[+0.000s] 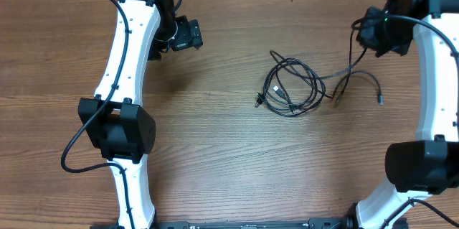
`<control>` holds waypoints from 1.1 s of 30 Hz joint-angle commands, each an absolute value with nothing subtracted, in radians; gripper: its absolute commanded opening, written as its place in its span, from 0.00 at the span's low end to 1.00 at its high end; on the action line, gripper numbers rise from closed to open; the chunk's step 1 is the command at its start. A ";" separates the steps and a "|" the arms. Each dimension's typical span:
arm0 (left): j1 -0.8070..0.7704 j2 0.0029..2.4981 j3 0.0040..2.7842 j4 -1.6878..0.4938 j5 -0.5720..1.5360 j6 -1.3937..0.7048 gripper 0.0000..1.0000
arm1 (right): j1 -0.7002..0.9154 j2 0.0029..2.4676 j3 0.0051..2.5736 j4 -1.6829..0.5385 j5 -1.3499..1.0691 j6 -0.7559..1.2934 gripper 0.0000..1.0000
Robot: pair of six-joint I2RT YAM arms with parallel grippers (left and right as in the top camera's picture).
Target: Untangle cables
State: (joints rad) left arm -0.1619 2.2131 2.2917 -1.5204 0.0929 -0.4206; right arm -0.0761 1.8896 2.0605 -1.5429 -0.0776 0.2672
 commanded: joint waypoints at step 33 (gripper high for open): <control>-0.189 2.222 2.310 -1.405 0.070 -0.427 1.00 | -0.066 1.875 1.598 -1.326 -0.319 0.445 0.04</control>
State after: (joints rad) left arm -0.1902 2.2131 2.2917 -1.4075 0.0841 -0.4206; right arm -0.0757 1.8896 1.6203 -1.3487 -0.3252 0.4374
